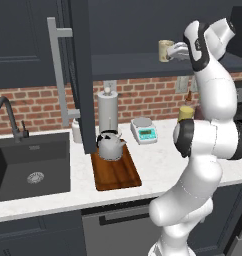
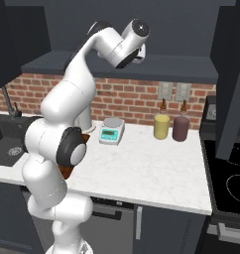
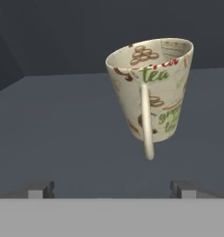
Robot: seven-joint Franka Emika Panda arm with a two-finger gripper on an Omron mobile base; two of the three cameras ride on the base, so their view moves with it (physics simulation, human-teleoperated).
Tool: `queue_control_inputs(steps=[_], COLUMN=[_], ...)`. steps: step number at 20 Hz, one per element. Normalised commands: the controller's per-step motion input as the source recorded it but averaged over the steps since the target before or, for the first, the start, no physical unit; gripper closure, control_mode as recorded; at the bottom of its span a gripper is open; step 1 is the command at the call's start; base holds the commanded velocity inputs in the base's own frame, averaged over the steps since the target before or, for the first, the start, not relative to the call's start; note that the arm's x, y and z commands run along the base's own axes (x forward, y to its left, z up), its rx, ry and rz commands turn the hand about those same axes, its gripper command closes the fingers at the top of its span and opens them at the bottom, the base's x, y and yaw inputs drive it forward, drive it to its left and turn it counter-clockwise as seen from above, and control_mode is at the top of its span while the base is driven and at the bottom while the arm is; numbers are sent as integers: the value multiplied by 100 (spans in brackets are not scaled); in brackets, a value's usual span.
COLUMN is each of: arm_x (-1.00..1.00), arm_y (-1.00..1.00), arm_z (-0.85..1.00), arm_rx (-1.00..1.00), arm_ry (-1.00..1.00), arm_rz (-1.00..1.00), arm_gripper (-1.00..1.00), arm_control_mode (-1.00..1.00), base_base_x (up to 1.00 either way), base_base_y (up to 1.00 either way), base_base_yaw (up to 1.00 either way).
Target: Pick the kettle from the counter and place it on the tray. Then pick the mug from the cabinet and place it on the tray. Then close the cabinet doors.
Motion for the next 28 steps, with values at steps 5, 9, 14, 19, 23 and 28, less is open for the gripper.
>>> queue_control_inputs(steps=[5,9,14,19,23,28], arm_x=[19,21,19,17,15,14], arm_y=[-3,-2,-4,-5,-2,0], arm_z=[0,-3,-3,-2,-4,-7], arm_rx=[0,0,0,0,0,0], arm_ry=[0,0,0,0,0,0], arm_rz=[0,0,0,0,0,0], arm_gripper=[-100,-100,-100,-100,-100,-100], arm_control_mode=[-100,-100,-100,-100,-100,-100], base_base_x=[0,0,0,0,0,0], base_base_y=[0,0,0,0,0,0], base_base_yaw=[0,0,0,0,0,0])
